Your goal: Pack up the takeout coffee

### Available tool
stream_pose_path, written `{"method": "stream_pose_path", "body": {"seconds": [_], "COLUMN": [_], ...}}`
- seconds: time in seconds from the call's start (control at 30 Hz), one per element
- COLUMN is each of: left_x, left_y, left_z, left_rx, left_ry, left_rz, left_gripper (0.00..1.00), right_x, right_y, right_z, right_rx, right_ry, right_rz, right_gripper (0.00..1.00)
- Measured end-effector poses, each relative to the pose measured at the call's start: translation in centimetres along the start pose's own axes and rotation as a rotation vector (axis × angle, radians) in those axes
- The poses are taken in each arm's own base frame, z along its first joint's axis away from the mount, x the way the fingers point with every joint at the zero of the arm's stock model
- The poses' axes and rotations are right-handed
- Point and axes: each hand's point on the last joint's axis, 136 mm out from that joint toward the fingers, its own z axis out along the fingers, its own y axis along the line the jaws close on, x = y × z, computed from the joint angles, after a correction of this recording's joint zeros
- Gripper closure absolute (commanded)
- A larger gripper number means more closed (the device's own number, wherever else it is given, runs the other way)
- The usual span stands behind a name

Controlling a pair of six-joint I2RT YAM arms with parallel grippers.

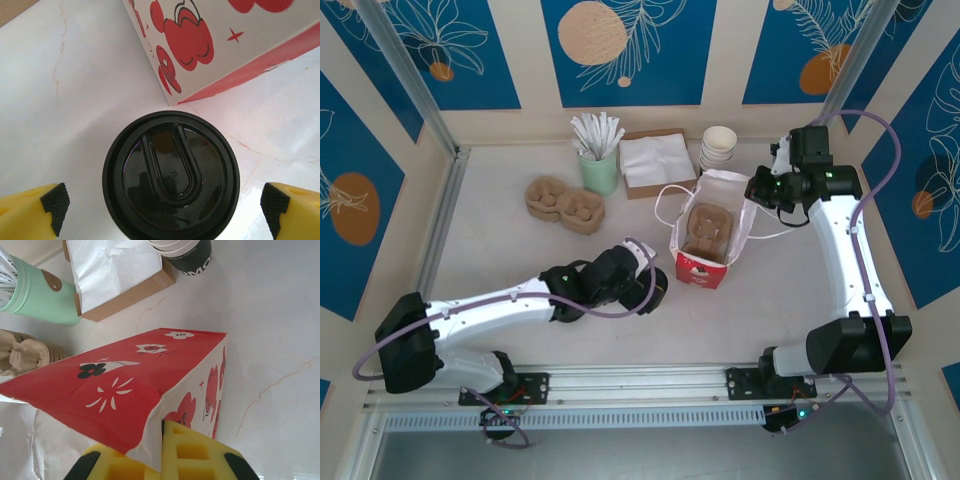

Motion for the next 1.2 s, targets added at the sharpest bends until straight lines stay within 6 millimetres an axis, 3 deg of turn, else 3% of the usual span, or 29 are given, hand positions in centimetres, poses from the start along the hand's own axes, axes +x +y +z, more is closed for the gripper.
{"method": "stream_pose_path", "body": {"seconds": [0.33,0.87,1.2], "left_x": [-0.3,-0.1,1.4], "left_y": [-0.1,-0.8,-1.0], "left_z": [1.2,0.8,1.7], "left_rx": [-0.041,-0.107,-0.138], "left_ry": [0.079,0.161,0.223], "left_rz": [-0.071,-0.138,-0.125], "left_gripper": [0.01,0.04,0.07], "right_x": [-0.3,-0.8,-0.8], "right_y": [-1.5,-2.1,-2.3], "right_z": [1.9,1.7,1.9], "right_rx": [-0.011,-0.028,-0.027], "right_ry": [0.073,0.074,0.078], "right_rz": [0.062,0.073,0.079], "right_gripper": [1.0,1.0,1.0]}}
